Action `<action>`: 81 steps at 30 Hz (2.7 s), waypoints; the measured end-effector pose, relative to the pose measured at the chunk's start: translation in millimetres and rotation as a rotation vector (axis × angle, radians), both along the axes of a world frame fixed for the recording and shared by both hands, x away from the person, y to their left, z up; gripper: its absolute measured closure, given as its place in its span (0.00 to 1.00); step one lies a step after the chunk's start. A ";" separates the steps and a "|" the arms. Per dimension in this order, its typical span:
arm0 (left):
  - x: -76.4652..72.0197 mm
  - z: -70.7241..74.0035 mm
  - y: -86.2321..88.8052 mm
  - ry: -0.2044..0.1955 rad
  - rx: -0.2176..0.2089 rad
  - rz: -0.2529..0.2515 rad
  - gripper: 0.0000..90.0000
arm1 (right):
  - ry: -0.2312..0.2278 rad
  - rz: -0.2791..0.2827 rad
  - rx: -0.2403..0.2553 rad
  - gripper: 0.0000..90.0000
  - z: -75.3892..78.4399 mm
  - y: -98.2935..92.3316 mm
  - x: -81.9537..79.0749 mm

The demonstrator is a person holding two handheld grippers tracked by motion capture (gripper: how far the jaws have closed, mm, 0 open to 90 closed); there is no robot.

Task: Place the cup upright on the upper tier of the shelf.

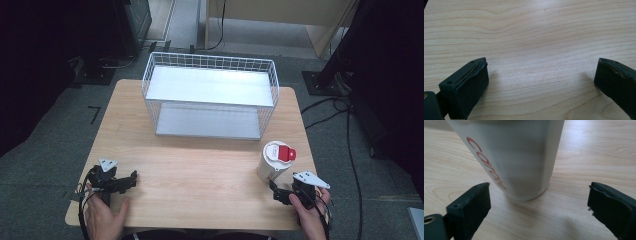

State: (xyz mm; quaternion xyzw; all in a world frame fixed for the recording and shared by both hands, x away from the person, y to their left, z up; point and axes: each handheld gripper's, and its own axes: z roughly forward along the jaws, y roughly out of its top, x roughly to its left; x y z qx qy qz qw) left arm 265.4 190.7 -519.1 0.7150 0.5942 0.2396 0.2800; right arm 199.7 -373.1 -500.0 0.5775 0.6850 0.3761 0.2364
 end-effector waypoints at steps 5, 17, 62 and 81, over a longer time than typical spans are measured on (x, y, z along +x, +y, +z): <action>0.0 0.0 0.0 0.000 0.000 0.000 0.00 | -0.039 -0.013 0.034 0.09 2.4 5.4 4.7; 0.0 0.0 0.0 0.000 0.000 0.000 0.00 | -0.121 -0.044 0.067 0.09 1.9 23.2 16.2; 0.0 0.0 0.0 0.000 0.000 0.000 0.00 | -0.324 -0.081 0.099 0.07 5.0 37.3 26.1; 0.0 0.0 0.0 0.000 0.000 0.000 0.00 | -0.375 0.011 0.159 0.09 25.5 59.2 24.7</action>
